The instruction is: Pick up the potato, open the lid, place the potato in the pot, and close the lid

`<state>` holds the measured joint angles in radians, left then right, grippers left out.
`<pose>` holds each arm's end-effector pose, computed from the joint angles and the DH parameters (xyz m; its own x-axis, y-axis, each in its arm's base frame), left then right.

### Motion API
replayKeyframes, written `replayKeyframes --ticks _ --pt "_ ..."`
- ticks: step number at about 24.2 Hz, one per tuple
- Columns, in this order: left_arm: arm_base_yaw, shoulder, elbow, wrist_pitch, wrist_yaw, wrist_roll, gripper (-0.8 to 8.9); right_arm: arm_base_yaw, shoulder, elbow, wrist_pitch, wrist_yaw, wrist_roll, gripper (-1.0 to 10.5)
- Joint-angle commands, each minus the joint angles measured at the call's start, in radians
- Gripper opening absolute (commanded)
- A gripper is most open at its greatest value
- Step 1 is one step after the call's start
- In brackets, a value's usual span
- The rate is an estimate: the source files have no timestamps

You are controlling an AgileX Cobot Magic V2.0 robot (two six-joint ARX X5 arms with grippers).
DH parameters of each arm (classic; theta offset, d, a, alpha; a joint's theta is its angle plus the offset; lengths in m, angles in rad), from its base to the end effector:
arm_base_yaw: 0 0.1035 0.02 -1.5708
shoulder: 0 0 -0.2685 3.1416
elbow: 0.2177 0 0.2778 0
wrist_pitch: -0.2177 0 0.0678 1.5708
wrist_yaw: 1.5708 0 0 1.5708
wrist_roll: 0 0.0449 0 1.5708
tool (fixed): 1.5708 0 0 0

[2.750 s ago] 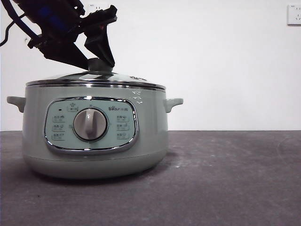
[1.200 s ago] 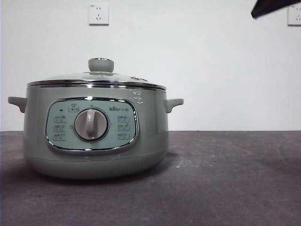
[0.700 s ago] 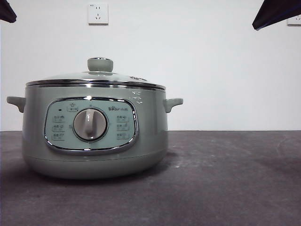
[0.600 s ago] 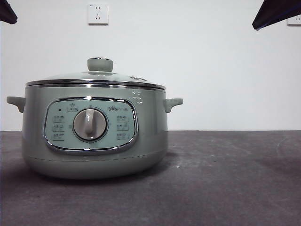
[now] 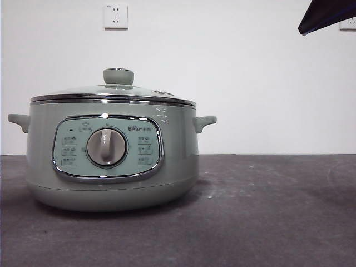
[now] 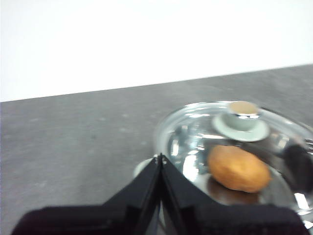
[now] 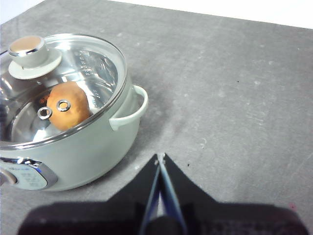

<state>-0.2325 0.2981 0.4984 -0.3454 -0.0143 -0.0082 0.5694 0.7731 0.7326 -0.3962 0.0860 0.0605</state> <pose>0.1254 -0.0290 0.2788 0.9661 -0.2141 -0.1446 0.2155 0.9765 -0.0060 0.1733 0.1063 0.2924 0.8067 0.4144 -0.4214 -0.4492 0.8933 0.0185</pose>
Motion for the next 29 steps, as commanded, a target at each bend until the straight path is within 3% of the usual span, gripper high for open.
replayKeyframes --ticks 1,7,14,29 --pt "0.093 -0.066 -0.085 0.053 0.052 0.013 -0.03 0.001 -0.001 -0.006 0.006 -0.001 0.01 -0.2" --pt "0.217 -0.209 -0.293 0.093 0.047 0.014 -0.03 0.001 -0.001 -0.006 0.006 -0.001 0.01 -0.2" --pt "0.232 -0.296 -0.474 0.168 0.049 0.004 -0.03 0.001 -0.001 -0.006 0.006 -0.001 0.01 -0.2" --pt "0.234 -0.296 -0.494 0.159 0.042 -0.018 -0.03 0.001 -0.001 -0.006 0.006 -0.001 0.01 -0.2"
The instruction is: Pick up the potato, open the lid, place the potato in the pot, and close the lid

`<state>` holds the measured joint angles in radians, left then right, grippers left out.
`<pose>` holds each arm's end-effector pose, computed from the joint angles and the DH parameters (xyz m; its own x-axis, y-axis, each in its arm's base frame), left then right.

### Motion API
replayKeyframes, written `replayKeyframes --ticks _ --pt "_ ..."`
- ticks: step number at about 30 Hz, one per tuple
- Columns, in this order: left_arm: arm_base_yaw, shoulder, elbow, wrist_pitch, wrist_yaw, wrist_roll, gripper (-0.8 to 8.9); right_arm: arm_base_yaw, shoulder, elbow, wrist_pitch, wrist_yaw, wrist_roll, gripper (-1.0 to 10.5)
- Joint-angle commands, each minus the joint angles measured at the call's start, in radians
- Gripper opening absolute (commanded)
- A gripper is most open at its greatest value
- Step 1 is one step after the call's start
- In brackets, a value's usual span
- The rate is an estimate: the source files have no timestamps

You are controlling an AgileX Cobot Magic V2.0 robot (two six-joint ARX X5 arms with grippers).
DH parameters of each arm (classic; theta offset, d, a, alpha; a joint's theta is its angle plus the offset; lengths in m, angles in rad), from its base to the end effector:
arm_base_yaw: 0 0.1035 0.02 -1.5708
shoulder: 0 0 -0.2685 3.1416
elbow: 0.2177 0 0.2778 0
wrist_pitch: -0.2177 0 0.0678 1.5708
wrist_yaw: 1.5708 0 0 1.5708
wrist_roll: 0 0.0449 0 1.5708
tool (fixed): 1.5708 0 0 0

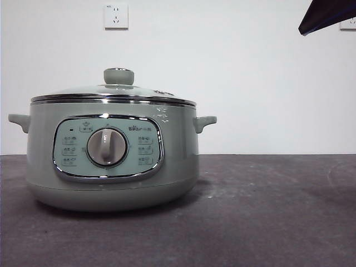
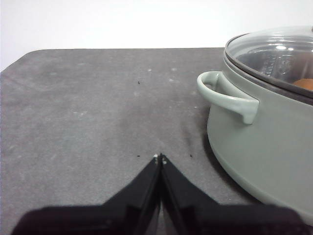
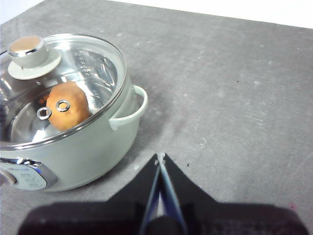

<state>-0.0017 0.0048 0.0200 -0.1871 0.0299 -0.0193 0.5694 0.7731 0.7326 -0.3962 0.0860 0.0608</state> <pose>0.1328 -0.0016 0.1496 0.9848 -0.0316 -0.1710 0.0278 0.9993 -0.0241 0.1733 0.1063 0.2924 0.8067 0.4144 -0.4214 -0.4491 0.8933 0.0188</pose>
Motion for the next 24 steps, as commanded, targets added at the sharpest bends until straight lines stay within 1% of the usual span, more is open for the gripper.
replayKeyframes --ticks 1,8,10,11,12,14,15,17,19,21,24 --pt "0.003 -0.003 -0.016 0.001 -0.003 -0.006 -0.03 0.001 -0.001 -0.006 0.006 -0.001 0.01 -0.2" --pt "0.003 -0.003 -0.016 0.001 -0.003 -0.006 -0.03 0.002 -0.013 -0.006 0.003 -0.005 0.01 -0.2" --pt "0.003 -0.003 -0.016 0.001 -0.003 -0.006 -0.03 -0.008 -0.064 -0.006 -0.008 0.021 0.008 -0.2" --pt "0.003 -0.003 -0.016 0.001 -0.003 -0.006 -0.03 -0.015 -0.092 -0.006 -0.01 0.025 -0.029 -0.2" --pt "0.003 -0.003 -0.016 0.001 -0.002 -0.006 -0.03 -0.032 -0.119 -0.008 -0.01 0.021 -0.036 -0.2" --pt "0.003 -0.003 -0.016 0.001 -0.003 -0.006 -0.03 -0.089 -0.198 -0.037 -0.008 0.014 -0.035 -0.2" --pt "0.003 -0.003 -0.016 0.001 -0.003 -0.006 -0.03 -0.127 -0.245 -0.07 0.0 -0.014 -0.035 -0.2" --pt "0.003 -0.003 -0.016 0.001 -0.002 -0.006 -0.03 -0.222 -0.352 -0.168 0.036 -0.105 -0.036 -0.2" --pt "0.003 -0.003 -0.016 0.001 -0.003 -0.006 -0.03 -0.312 -0.457 -0.279 0.073 -0.145 -0.035 -0.2" --pt "0.003 -0.003 -0.016 0.001 -0.002 -0.006 -0.03 -0.364 -0.534 -0.36 0.092 -0.165 -0.033 -0.2" --pt "0.003 -0.003 -0.016 0.001 -0.002 -0.006 -0.03 -0.415 -0.637 -0.466 0.109 -0.201 -0.024 -0.2"
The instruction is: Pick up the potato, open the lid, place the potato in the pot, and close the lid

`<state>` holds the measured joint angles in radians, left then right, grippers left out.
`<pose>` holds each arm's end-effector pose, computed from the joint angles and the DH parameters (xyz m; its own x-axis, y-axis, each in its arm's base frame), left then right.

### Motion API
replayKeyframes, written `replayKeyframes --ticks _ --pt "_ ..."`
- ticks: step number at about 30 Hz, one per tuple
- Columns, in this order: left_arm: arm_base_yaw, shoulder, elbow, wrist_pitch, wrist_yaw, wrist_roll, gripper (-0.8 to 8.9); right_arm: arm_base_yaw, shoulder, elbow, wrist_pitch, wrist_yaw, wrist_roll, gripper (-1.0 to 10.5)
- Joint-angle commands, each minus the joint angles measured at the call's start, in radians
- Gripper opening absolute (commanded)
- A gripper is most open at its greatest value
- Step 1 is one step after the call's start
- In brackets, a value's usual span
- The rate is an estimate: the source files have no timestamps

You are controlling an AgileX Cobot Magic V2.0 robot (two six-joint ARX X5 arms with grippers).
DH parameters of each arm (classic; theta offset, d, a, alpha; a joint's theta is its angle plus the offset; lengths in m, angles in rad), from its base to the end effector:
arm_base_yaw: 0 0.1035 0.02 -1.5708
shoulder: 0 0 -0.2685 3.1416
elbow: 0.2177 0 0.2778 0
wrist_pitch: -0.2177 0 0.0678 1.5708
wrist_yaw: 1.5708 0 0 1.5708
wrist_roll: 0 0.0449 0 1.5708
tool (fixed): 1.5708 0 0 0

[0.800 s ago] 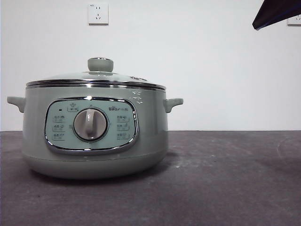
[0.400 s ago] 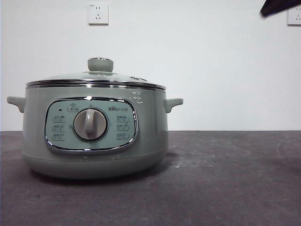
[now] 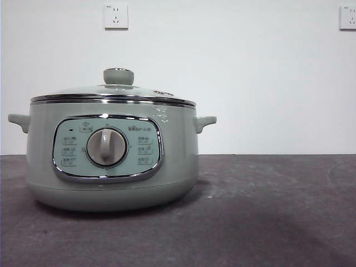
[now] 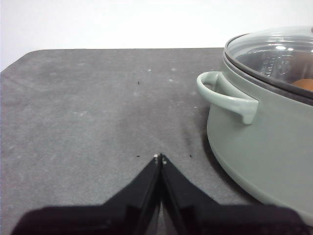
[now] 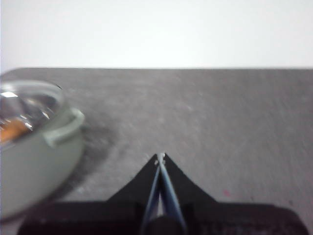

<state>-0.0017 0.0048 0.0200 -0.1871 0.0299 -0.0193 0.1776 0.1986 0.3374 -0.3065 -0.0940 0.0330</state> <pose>0.1328 -0.0016 0.1496 0.9848 -0.0316 -0.1710 0.0278 0.9993 -0.0241 0.1253 0.0268 0.2346 0.9496 0.2658 -0.1662 -0.2614 0.9640 0.0482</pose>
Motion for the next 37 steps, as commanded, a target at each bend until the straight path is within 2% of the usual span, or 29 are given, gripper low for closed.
replayKeyframes --ticks 1,6,10,20,37 --pt "0.003 -0.003 -0.016 0.001 -0.002 -0.006 -0.03 -0.034 -0.094 -0.105 0.031 -0.024 0.005 -0.2" --pt "0.003 -0.003 -0.016 0.001 -0.003 -0.006 -0.03 -0.046 -0.2 -0.231 0.095 -0.039 0.008 -0.2" --pt "0.003 -0.003 -0.016 0.002 -0.002 -0.006 -0.03 -0.046 -0.198 -0.27 0.12 -0.039 0.014 -0.2" --pt "0.003 -0.003 -0.016 0.002 -0.002 -0.006 -0.03 -0.046 -0.198 -0.332 0.137 -0.038 0.019 -0.2" --pt "0.003 -0.003 -0.016 0.003 -0.002 -0.006 -0.03 -0.045 -0.196 -0.332 0.136 -0.031 0.019 0.0"
